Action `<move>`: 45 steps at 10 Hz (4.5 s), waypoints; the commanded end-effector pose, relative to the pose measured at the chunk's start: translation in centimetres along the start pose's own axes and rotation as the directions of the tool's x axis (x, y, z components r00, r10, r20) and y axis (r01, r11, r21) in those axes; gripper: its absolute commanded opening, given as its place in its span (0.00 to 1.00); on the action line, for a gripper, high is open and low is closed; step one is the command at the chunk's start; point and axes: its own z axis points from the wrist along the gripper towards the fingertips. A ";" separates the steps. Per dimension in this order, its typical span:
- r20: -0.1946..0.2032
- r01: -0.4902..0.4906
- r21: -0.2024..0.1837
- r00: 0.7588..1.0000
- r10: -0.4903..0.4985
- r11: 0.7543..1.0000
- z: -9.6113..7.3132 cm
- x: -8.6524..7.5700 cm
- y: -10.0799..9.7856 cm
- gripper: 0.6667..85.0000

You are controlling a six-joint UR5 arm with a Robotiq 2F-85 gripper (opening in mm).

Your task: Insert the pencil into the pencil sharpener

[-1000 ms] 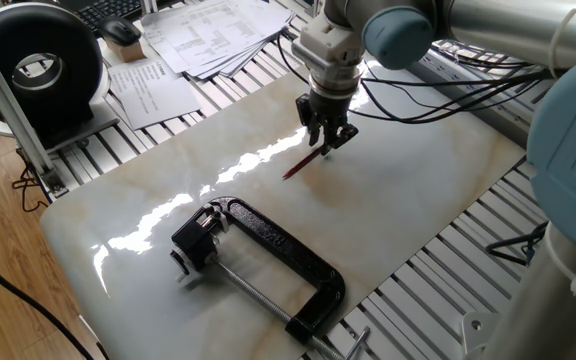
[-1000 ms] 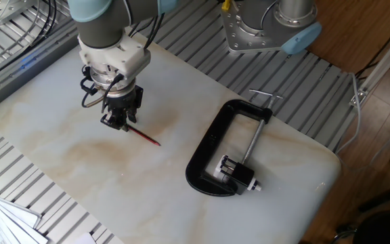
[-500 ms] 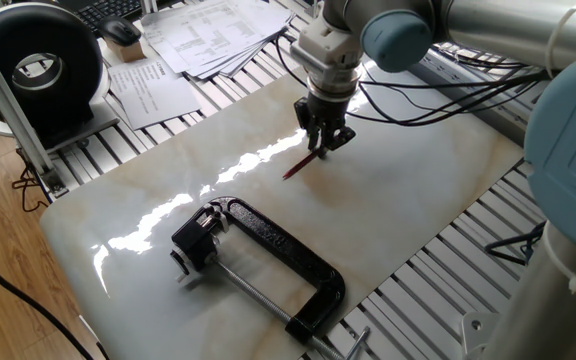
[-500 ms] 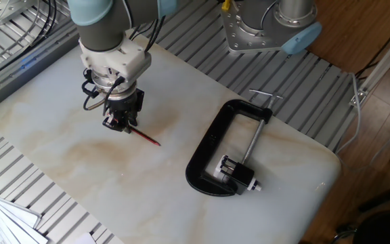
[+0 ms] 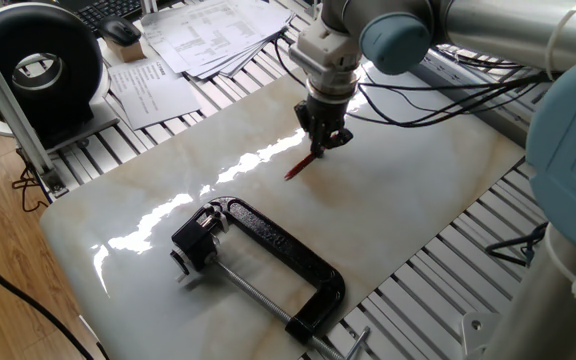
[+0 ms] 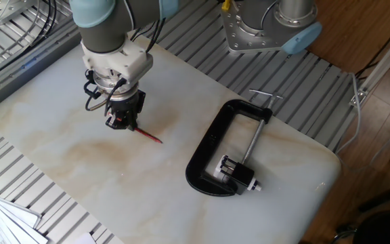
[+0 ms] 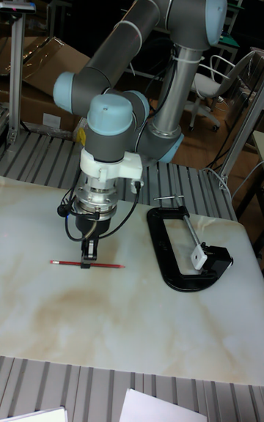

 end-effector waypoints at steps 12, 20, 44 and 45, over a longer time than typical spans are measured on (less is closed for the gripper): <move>-0.036 -0.047 -0.021 0.998 0.046 0.999 -8.4 -8.9 1.0 0.01; -0.055 -0.058 0.028 0.997 0.059 0.998 -6.5 -11.5 1.2 0.01; -0.019 -0.084 0.048 0.996 0.085 0.995 -3.8 -20.0 0.9 0.01; -0.017 -0.086 0.046 0.996 0.087 0.995 -3.8 -20.1 1.0 0.01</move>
